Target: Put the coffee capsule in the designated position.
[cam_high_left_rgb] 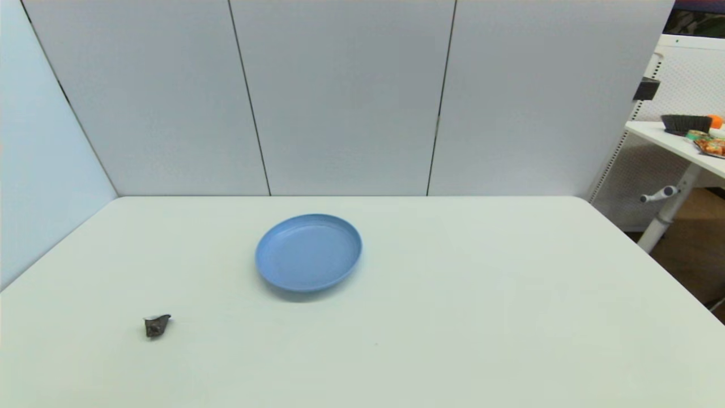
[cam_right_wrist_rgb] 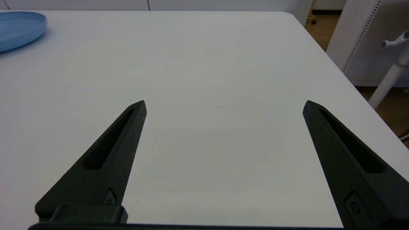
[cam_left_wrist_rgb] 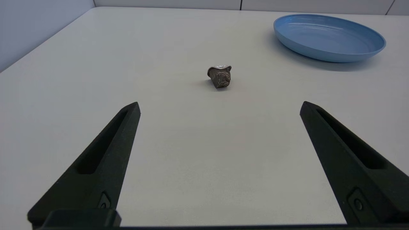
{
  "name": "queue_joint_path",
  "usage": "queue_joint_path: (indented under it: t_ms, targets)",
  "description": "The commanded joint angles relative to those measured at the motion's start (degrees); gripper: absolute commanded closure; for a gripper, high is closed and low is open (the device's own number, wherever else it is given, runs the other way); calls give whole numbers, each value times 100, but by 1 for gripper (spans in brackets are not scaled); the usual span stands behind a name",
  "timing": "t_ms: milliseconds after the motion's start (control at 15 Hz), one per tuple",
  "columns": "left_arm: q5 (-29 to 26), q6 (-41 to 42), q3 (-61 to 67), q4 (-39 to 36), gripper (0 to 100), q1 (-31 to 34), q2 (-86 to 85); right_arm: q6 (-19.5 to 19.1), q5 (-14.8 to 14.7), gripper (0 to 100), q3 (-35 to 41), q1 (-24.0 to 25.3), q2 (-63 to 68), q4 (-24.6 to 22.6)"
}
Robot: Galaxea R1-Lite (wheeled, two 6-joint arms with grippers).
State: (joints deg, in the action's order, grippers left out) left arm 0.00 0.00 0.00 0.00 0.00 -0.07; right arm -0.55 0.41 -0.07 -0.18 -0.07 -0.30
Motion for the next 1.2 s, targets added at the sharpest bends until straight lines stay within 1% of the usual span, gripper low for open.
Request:
queue_joint_path:
  t_ms: [67,467,600,667,733,933,1067,1200]
  targets:
    - [0,0,0,0,0,0,7,-7,2,0,-1,1,7,4]
    - [0,0,0,-9,0,0,-1,2,2,0,-1,1,7,-5]
    - [9,35,-88,9,0,0,526,-7,2,0,-1,1,7,-5]
    - [-18,141,-519,88,0,0,974,2,2,0,7,1,7,-5]
    - [-9,316,-1099,378,0,-9,1554,-7,2,0,-1,1,7,-5]
    - [9,984,-3507,1995,0,-53,3787,2,2,0,-1,1,7,-5]
    - [9,1327,-4816,2725,0,-44,4947,-7,2,0,7,1,7,-5]
    - [9,1547,-5599,3305,0,-105,5966,-7,2,0,-1,1,7,-5]
